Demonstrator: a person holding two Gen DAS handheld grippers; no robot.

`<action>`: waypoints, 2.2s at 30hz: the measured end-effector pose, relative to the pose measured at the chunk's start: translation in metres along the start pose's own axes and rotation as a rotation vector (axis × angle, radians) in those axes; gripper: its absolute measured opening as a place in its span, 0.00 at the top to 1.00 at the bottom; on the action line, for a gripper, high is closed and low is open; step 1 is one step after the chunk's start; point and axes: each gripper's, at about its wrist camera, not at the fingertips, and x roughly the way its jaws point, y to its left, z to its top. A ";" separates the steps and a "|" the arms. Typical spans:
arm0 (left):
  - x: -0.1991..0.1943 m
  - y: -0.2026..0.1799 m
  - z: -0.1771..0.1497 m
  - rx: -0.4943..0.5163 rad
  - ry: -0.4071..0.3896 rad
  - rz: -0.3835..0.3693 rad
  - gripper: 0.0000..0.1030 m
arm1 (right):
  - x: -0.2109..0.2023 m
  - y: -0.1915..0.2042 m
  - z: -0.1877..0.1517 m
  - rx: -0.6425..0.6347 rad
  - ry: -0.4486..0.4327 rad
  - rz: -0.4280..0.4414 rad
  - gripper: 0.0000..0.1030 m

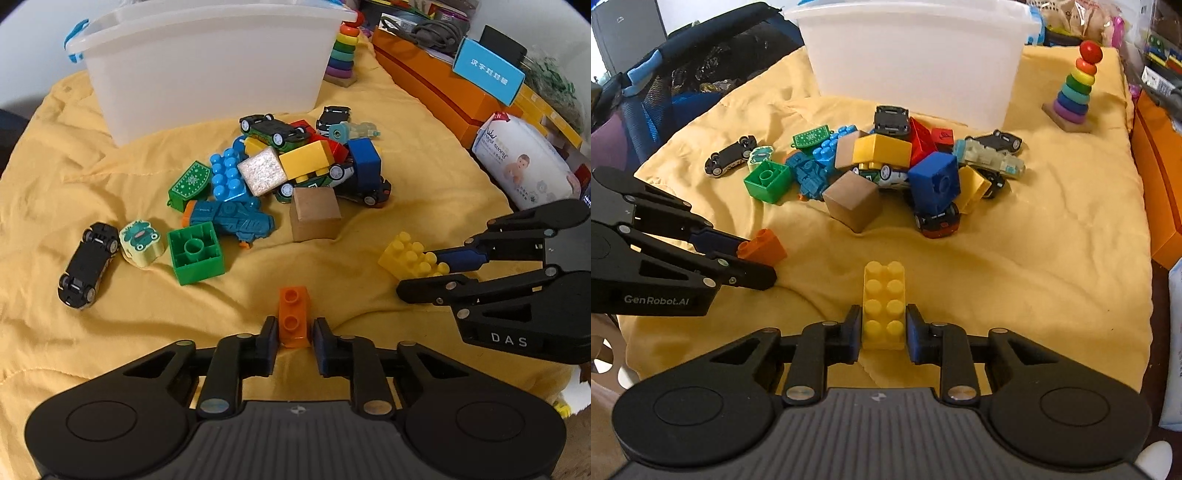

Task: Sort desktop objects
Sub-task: 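Carry the orange brick in the left gripper while the right carries a yellow brick toward the bin, then open both grippers over the clear bin to drop the orange and yellow bricks, then grasp a black toy car with the right gripper from the pile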

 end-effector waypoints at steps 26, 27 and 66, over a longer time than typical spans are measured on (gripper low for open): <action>-0.032 0.097 0.206 -0.208 -0.285 0.109 0.74 | -0.018 -0.067 0.213 0.121 -0.334 -0.073 0.71; -0.035 0.095 0.204 -0.208 -0.298 0.108 0.71 | -0.015 -0.067 0.212 0.120 -0.329 -0.082 0.69; -0.032 0.036 0.028 -0.125 -0.128 0.108 0.32 | 0.034 -0.005 0.109 -0.092 -0.175 -0.079 0.68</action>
